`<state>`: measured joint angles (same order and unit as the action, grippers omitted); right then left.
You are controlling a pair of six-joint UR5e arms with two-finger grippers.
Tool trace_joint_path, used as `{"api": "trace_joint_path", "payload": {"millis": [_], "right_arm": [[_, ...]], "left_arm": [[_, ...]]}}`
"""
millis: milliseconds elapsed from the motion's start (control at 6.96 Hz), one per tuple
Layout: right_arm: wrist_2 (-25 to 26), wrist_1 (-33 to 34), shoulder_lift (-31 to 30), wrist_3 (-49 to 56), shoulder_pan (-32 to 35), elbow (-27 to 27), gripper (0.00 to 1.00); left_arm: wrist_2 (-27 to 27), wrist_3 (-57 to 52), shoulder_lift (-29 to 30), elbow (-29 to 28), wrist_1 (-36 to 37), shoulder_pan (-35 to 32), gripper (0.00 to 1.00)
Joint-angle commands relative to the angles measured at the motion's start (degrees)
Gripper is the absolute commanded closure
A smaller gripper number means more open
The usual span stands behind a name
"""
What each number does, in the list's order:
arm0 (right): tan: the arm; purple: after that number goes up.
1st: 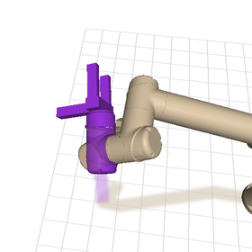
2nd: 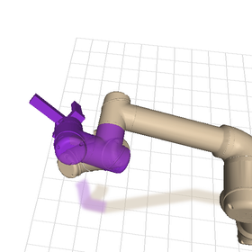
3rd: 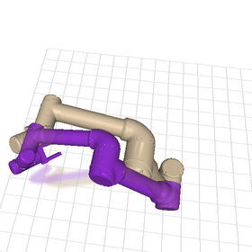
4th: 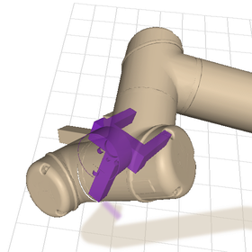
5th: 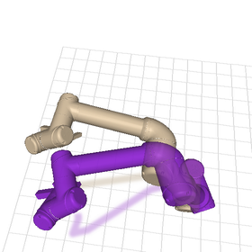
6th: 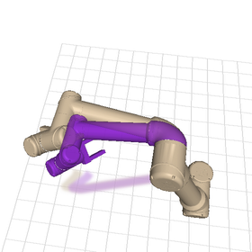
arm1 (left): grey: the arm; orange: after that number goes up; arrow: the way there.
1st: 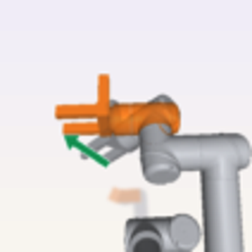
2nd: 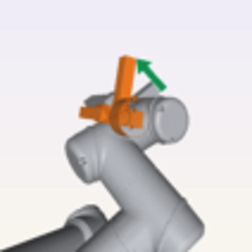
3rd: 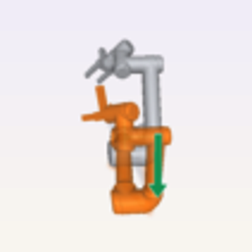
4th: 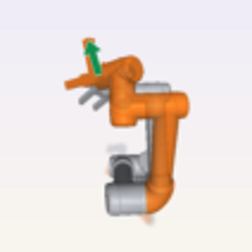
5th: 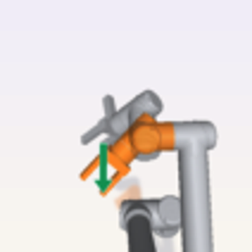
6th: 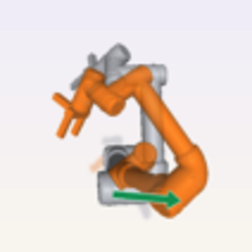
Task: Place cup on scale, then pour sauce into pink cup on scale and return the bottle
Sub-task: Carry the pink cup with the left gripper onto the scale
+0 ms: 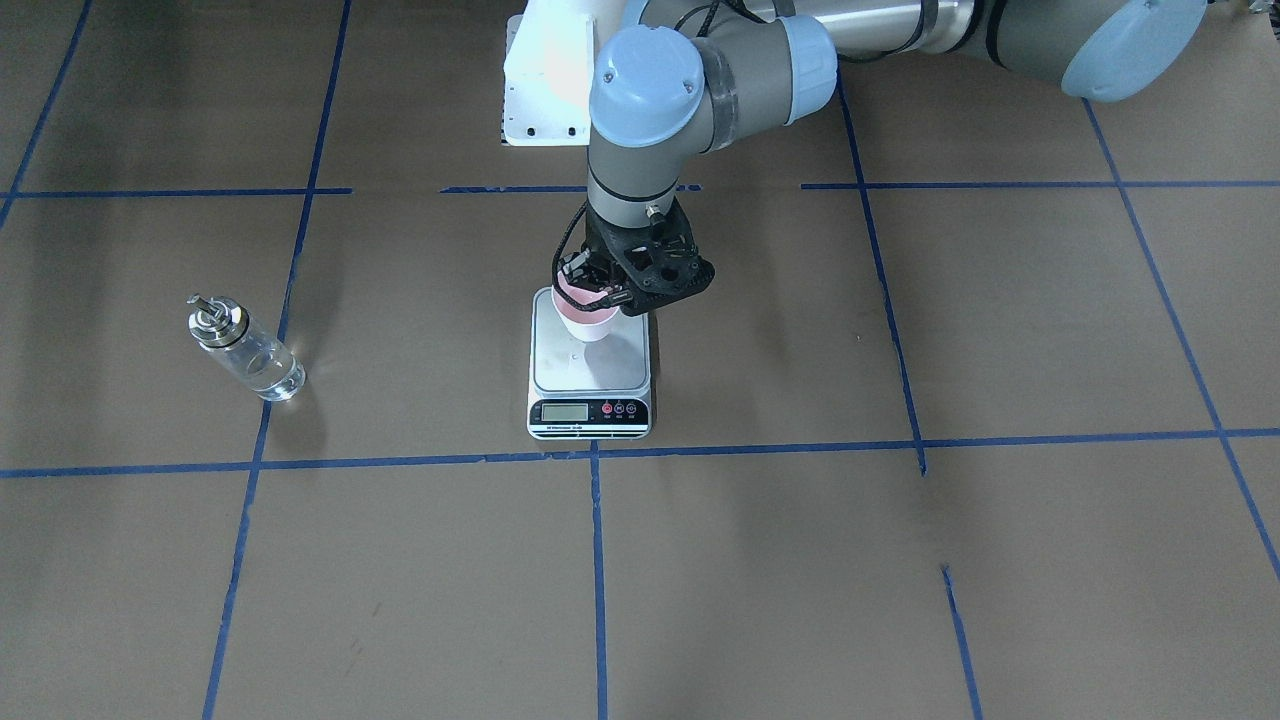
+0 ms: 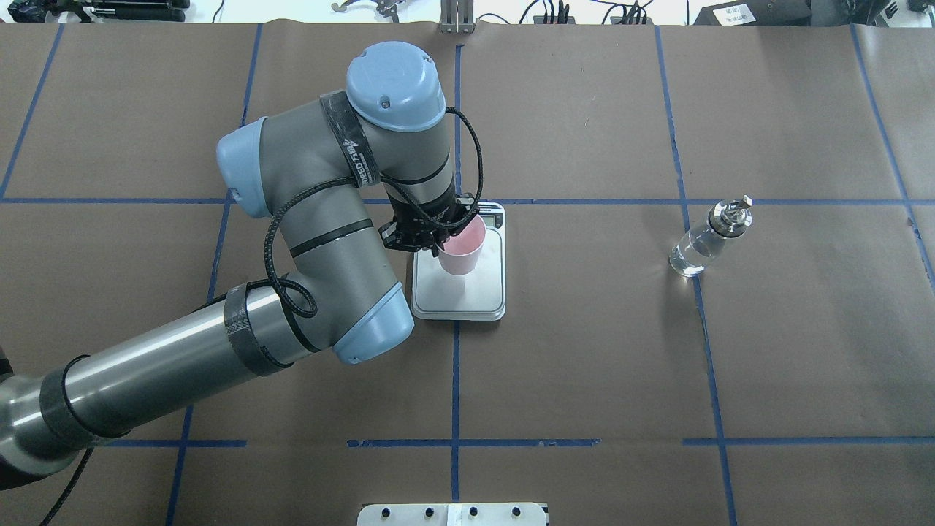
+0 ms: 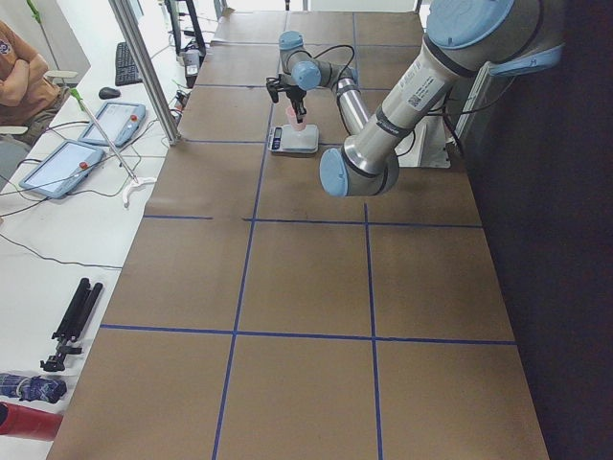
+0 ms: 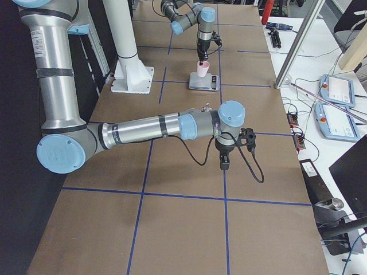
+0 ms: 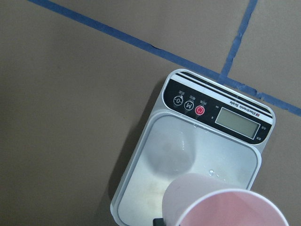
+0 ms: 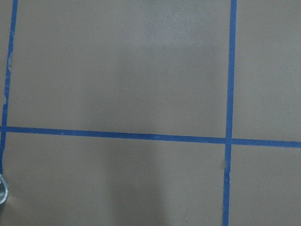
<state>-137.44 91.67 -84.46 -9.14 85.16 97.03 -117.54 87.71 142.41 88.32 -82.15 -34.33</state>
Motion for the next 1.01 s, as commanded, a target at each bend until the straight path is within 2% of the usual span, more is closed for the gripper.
{"api": "trace_joint_path", "payload": {"millis": [0, 431, 862], "right_arm": [[0.0, 0.0, 0.1, 0.0, 0.0, 0.0, 0.00], [0.0, 0.0, 0.2, 0.1, 0.0, -0.1, 0.00], [-0.1, 0.0, 0.2, 0.1, 0.0, -0.1, 0.00]], "left_arm": [[0.0, -0.3, -0.1, -0.3, -0.1, 0.4, 1.00], [0.1, -0.5, -2.7, -0.8, -5.9, 0.9, 1.00], [0.2, -0.4, -2.9, -0.8, -6.4, 1.2, 1.00]]}}
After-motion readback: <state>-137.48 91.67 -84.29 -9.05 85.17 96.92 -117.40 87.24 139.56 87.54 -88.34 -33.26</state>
